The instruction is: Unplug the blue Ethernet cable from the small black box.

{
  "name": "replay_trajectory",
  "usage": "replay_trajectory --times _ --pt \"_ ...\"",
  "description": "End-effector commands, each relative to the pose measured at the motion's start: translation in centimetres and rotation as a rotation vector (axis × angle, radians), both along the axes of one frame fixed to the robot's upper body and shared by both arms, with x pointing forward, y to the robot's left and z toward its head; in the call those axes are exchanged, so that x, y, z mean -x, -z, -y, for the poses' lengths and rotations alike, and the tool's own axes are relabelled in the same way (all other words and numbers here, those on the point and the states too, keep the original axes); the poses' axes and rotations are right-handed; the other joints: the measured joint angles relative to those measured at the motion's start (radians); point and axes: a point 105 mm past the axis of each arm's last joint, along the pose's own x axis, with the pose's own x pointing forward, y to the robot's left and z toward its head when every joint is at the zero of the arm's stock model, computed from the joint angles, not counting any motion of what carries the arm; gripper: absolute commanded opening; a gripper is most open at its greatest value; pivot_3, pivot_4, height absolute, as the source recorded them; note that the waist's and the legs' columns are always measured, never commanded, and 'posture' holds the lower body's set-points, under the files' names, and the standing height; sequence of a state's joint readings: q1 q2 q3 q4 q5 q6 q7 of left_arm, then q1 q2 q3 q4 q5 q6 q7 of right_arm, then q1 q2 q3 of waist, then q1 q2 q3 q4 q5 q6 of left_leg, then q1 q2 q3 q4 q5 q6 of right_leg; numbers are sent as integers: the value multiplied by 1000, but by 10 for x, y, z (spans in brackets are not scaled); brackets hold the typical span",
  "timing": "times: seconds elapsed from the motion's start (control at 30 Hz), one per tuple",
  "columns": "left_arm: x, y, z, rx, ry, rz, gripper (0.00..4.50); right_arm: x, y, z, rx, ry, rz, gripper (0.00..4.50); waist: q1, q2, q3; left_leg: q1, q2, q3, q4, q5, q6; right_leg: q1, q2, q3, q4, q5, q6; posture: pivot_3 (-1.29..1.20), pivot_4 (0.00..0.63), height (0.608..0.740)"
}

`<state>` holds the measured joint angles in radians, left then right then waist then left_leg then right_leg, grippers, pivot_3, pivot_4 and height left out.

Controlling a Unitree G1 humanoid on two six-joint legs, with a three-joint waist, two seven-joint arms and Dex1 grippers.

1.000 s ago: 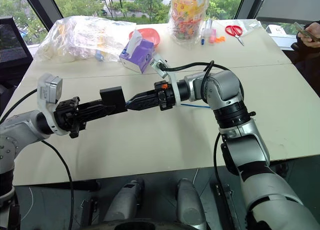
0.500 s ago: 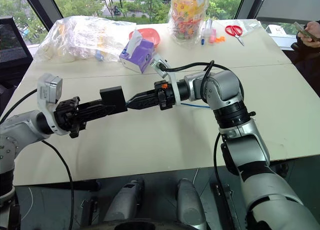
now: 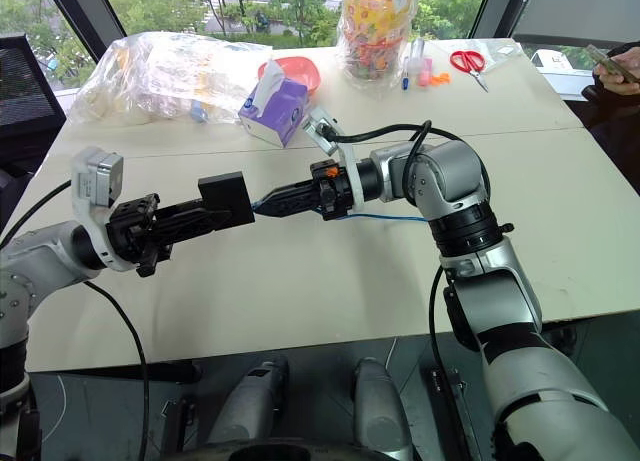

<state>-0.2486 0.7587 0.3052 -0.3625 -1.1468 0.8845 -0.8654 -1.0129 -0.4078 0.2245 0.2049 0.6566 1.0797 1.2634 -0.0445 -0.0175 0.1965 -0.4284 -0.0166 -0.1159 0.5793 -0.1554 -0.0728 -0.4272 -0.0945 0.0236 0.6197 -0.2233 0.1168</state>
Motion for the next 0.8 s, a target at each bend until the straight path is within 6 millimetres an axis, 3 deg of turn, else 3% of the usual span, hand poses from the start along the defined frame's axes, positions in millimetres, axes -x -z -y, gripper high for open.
replay_trajectory --times 0.03,0.23,0.43,0.5,0.63,0.8 --pt "4 -12 -2 3 -7 60 475 -16 -2 13 18 81 44 50 0 0 0 0 0 0 0 0 0 0 0 0 0 0 0 0 150 728" --pt "5 -11 -5 -3 -24 61 475 -59 19 53 99 311 83 50 11 -1 0 0 0 0 0 0 0 1 0 0 0 0 0 0 150 728" --pt "5 -2 -6 -49 -39 70 475 -85 20 93 121 479 129 50 -3 0 0 0 -1 1 0 0 0 1 -1 0 -2 0 0 0 150 728" --pt "-2 3 -6 -77 -77 100 475 -94 25 104 169 548 210 50 -2 0 0 0 -1 1 -1 0 0 0 0 0 -2 0 0 0 150 728" --pt "-32 14 -1 -157 -231 260 475 -131 33 128 260 847 389 50 1 0 0 1 -1 1 0 0 0 2 0 0 -1 0 0 0 150 728" --pt "-62 17 11 -113 -344 351 475 -146 45 143 348 992 464 50 5 0 0 1 -1 1 1 1 -1 2 0 1 -2 2 0 0 150 728"
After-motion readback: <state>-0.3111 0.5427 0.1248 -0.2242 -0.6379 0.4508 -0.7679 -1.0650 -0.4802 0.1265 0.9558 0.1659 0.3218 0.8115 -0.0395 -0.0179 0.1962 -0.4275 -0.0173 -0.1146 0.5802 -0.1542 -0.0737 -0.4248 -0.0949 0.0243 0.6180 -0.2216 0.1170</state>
